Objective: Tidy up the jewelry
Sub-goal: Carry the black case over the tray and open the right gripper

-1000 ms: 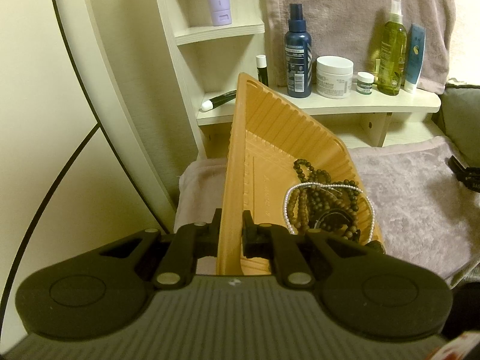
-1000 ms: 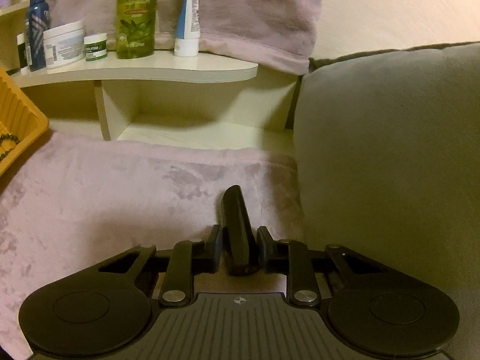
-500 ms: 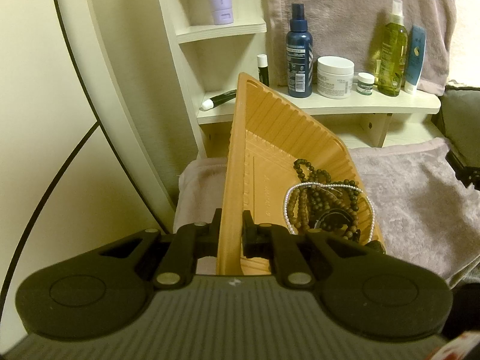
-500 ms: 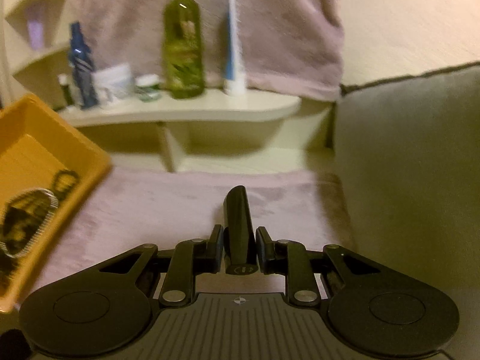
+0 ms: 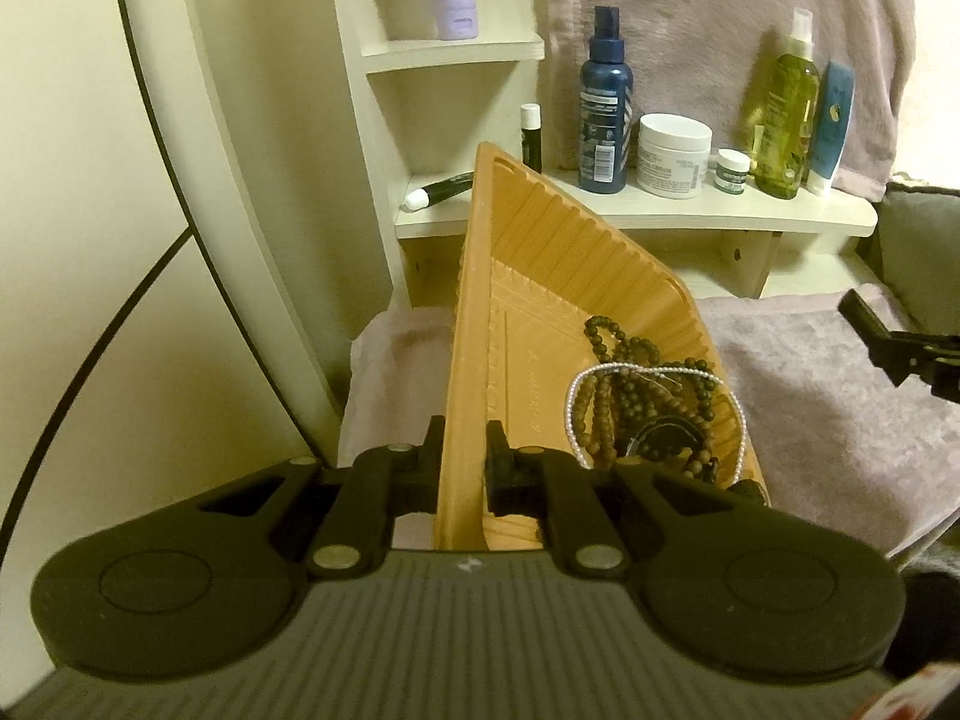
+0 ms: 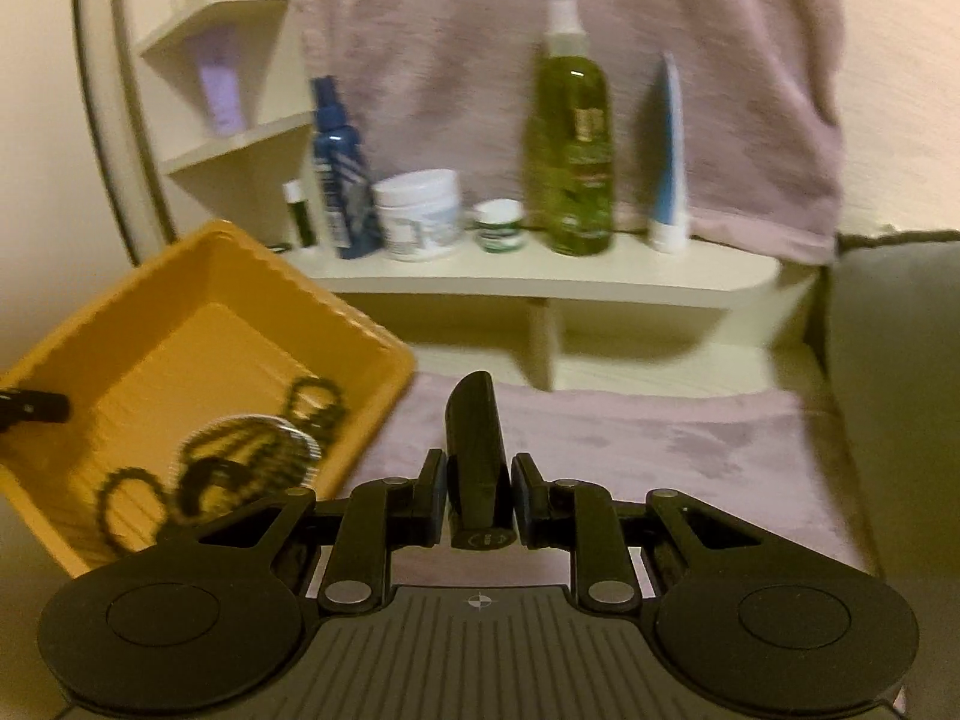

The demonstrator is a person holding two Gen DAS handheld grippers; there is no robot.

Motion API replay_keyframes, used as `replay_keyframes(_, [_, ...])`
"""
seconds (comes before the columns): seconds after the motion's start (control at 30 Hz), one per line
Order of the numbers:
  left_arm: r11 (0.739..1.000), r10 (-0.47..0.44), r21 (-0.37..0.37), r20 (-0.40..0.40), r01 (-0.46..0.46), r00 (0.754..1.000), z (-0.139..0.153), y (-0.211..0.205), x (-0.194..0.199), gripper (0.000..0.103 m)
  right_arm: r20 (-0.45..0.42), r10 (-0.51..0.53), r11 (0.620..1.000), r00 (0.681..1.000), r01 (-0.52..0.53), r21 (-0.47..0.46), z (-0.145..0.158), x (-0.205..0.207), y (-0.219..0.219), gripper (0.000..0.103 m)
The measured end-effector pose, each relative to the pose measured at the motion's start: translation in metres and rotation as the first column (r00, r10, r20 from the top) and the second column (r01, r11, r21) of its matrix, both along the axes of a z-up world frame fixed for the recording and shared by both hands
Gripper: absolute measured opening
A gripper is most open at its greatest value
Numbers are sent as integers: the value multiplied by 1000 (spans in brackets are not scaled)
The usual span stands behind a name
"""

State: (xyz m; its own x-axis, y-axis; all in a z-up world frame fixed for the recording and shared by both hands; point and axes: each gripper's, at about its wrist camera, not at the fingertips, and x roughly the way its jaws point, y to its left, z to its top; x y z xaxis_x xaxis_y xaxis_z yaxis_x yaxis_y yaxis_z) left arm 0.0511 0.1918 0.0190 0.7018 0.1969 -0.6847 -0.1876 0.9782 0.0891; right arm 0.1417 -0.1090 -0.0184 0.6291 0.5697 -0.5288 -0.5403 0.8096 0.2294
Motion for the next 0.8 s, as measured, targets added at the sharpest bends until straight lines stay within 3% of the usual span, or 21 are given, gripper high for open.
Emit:
replay_keyframes(0.47, [996, -5, -88, 4, 6, 1000, -7, 22, -4, 11, -14, 172, 984, 985, -171, 55, 24, -19, 68, 23])
replay_keyframes(0.8, [988, 5, -153, 9, -3, 1000, -15, 44, -8, 11, -68, 336, 942, 939, -336, 21, 18, -39, 142, 23])
